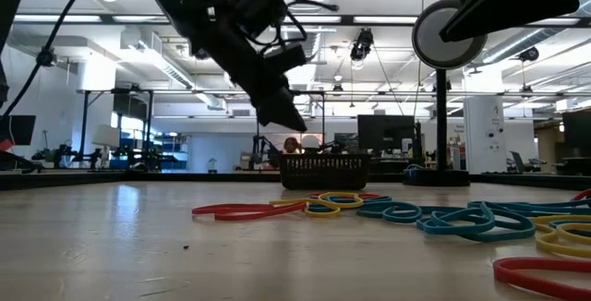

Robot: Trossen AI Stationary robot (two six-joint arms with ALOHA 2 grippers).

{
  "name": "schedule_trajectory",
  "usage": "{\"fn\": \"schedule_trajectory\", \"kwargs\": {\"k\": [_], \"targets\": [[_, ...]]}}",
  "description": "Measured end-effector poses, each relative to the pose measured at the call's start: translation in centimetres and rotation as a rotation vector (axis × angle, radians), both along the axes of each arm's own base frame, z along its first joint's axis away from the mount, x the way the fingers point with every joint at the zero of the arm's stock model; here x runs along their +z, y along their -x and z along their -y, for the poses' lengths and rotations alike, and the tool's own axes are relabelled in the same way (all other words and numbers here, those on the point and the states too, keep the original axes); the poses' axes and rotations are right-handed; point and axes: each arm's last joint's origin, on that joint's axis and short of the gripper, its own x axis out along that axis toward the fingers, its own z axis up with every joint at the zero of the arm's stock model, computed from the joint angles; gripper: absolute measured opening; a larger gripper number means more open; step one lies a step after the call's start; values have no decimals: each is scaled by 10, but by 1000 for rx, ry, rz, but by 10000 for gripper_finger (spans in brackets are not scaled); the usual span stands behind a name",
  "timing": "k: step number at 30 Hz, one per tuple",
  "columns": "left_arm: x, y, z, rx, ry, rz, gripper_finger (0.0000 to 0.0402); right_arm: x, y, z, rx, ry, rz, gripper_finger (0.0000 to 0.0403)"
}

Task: Pick and place rubber bands into bin
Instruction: Put the blue rubber band into the basket

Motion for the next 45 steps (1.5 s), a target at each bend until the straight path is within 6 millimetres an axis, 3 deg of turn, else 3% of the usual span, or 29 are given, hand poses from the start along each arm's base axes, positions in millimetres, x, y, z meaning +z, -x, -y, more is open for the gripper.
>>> {"fn": "schedule_trajectory", "kwargs": {"k": [4, 11, 16, 21, 29, 34, 40, 45], "targets": [[12, 3, 16, -40, 20, 8, 127, -3, 1, 1, -2, 3, -8, 56], [22, 17, 72, -178, 88, -20, 128, -21, 0, 12, -54, -15, -16, 56], [24, 28, 112, -268, 120, -21, 128, -36, -14, 22, -38, -13, -26, 56], [26, 42, 137, -303, 79, -16, 128, -55, -39, 32, 52, -29, -99, 56], [39, 64, 149, -276, 74, 27, 128, -67, -67, 55, 50, -106, -237, 56], [25, 81, 147, -232, 133, 21, 128, -54, -53, 61, -39, -242, -420, 56], [11, 93, 142, -219, 105, 42, 128, -33, -30, 45, -82, -313, -460, 56], [15, 96, 141, -227, 81, 64, 128, -39, -27, 24, -55, -350, -450, 56]]}}
